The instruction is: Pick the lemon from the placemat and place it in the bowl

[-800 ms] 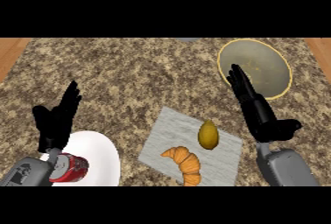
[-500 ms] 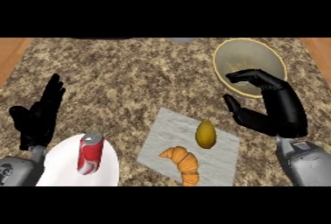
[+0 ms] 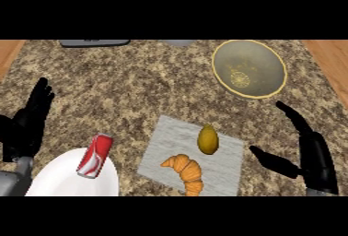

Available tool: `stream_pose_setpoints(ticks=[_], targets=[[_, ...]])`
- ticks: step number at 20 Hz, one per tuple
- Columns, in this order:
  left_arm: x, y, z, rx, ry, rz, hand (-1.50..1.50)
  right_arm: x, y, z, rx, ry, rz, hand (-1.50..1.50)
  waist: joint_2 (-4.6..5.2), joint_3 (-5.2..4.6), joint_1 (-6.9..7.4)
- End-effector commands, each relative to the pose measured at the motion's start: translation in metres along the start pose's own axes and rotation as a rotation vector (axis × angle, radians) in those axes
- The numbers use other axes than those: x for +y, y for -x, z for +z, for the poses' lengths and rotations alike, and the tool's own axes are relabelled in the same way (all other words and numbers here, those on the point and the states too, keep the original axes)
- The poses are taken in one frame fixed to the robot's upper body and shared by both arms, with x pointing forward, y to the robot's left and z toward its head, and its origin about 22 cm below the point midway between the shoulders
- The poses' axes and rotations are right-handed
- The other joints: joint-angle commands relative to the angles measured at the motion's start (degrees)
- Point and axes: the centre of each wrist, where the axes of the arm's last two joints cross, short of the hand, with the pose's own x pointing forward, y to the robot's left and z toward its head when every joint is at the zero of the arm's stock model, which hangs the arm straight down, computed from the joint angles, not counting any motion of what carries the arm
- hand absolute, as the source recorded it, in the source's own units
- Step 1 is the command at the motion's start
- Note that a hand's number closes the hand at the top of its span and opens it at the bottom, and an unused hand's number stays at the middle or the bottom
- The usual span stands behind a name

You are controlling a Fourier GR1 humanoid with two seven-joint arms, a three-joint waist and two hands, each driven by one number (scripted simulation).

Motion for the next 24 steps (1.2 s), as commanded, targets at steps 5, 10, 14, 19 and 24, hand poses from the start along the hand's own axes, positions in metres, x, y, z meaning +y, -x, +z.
stream_pose_setpoints(ticks=[5, 10, 14, 19, 24], targets=[[0.005, -0.008, 0.008, -0.028, 0.024, 0.003, 0.0, -0.005, -0.051, 0.085, 0.119, 0.106, 0.105, -1.5, 0.63, 0.28, 2.1], [-0.013, -0.021, -0.006, -0.033, 0.047, 0.01, 0.0, -0.033, -0.105, 0.061, 0.129, 0.114, 0.165, -1.5, 1.2, 0.37, 3.35], [-0.002, -0.022, -0.005, -0.045, 0.051, 0.013, 0.0, -0.029, -0.133, 0.031, 0.134, 0.068, 0.196, -1.5, 1.31, 0.4, 4.08], [-0.005, -0.013, 0.001, -0.05, 0.074, 0.008, 0.0, -0.022, -0.125, 0.006, 0.242, -0.192, 0.364, -1.5, 1.56, 0.34, 4.99], [-0.015, -0.016, -0.016, -0.051, 0.06, 0.016, 0.0, -0.011, -0.129, -0.022, 0.326, -0.349, 0.415, -1.5, 1.68, 0.34, 3.89]])
